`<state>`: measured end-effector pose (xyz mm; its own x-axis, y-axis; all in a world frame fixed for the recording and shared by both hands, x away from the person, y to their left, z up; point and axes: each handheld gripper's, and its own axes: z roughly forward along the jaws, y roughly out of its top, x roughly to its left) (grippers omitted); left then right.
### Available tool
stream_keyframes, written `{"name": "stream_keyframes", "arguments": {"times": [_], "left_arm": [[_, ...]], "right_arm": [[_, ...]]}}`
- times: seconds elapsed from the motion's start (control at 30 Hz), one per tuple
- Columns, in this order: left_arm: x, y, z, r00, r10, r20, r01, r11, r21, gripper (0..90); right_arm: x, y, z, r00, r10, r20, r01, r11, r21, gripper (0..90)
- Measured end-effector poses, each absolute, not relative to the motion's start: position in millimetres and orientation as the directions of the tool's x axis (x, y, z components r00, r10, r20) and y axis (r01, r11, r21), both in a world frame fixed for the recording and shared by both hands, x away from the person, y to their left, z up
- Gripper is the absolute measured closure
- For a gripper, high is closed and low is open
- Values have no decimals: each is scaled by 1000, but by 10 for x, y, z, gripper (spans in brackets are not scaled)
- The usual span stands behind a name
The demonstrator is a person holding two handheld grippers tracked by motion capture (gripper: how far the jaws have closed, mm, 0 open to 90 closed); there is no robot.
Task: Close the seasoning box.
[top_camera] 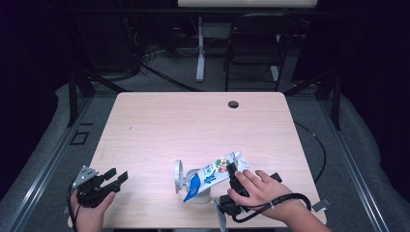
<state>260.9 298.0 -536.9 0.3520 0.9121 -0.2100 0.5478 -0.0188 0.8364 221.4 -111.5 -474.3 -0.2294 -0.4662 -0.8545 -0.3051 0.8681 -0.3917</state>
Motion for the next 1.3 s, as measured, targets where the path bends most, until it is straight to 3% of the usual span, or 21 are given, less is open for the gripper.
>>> {"name": "stream_keyframes", "arguments": {"times": [0.33, 0.43, 1.3], "left_arm": [[2611, 2977, -5374, 351, 913, -208, 547, -20, 837, 470], [2612, 2975, -5375, 351, 913, -208, 547, -20, 837, 470], [2614, 2966, -5387, 352, 913, -205, 554, -26, 832, 470]], "right_arm": [[2203, -1112, -4729, -236, -458, -857, -286, 876, -389, 886], [2222, -1139, -4756, -253, -418, -872, -308, 890, -337, 885], [2212, -1216, -4774, -320, -281, -905, -284, 940, -191, 885]]}}
